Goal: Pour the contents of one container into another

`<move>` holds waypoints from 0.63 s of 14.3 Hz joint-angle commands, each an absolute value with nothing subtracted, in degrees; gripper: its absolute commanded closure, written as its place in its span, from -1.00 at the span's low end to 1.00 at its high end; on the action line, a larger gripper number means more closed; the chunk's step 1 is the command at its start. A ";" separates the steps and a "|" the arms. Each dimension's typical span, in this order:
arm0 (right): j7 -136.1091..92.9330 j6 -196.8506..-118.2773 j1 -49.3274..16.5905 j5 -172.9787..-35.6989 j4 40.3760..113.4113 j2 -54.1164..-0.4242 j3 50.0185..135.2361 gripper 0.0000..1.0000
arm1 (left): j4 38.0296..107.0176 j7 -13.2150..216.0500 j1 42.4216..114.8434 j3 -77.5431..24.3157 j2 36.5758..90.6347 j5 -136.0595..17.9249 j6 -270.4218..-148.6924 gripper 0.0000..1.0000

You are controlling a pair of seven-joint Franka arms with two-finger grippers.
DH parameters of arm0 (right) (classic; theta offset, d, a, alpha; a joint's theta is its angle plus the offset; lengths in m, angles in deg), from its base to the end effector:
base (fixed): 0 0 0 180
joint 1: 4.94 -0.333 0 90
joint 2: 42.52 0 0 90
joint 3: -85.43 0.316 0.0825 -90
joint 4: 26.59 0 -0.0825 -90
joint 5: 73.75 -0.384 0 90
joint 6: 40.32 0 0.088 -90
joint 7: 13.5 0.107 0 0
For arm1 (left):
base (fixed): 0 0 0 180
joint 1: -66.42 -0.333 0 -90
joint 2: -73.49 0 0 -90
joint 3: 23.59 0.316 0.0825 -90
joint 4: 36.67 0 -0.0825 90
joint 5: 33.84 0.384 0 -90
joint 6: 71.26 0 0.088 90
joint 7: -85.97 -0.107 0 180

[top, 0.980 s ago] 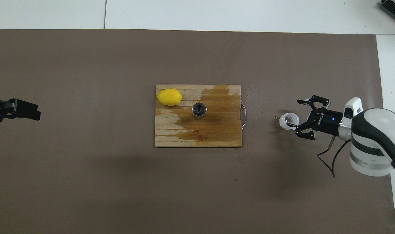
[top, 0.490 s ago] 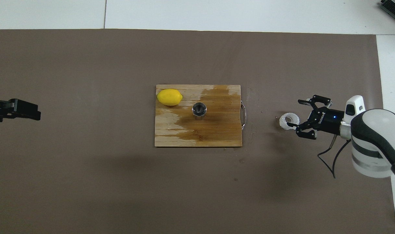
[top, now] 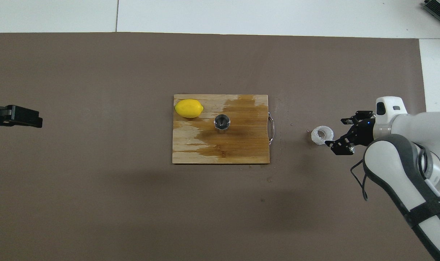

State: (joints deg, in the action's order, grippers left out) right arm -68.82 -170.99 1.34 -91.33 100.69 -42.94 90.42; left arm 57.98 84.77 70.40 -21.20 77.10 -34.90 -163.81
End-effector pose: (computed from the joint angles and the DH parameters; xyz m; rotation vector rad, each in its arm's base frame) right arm 0.5325 -0.0048 0.3852 -2.7473 -1.0812 -0.2537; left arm 0.5384 -0.0161 0.6244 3.1192 -0.0751 0.0409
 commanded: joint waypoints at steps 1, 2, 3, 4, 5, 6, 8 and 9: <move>-50.57 -162.70 -1.33 -81.87 97.26 -44.98 91.14 -1.00 | 55.88 84.04 70.55 -21.13 75.86 -33.93 -162.84 -1.00; -43.02 -158.66 -2.73 -78.62 95.33 -45.07 91.23 -1.00 | 55.87 84.04 70.55 -21.13 75.78 -33.93 -162.67 -1.00; -35.20 -154.79 -5.44 -75.54 93.66 -45.07 91.23 -1.00 | 55.87 84.04 70.55 -21.13 75.77 -33.84 -162.58 -1.00; -27.73 -152.23 -7.38 -73.25 92.68 -45.07 91.23 -1.00 | 55.79 84.04 70.55 -21.13 75.77 -33.76 -161.62 -1.00; -20.87 -150.55 -8.88 -72.70 92.32 -45.33 91.23 -1.00 | 55.79 84.04 70.55 -21.30 75.86 -33.93 -160.83 -1.00; -15.66 -149.31 -9.59 -72.61 91.80 -45.60 91.23 -1.00 | 56.22 83.95 70.63 -21.30 76.12 -34.19 -160.91 -1.00; -10.88 -145.20 -9.60 -72.69 88.22 -46.30 91.23 -1.00 | 56.75 83.95 71.07 -21.30 76.39 -34.19 -161.69 -1.00; -8.95 -140.21 -9.17 -73.39 84.10 -46.13 91.14 -1.00 | 56.75 84.04 71.07 -21.30 76.39 -34.19 -161.88 -1.00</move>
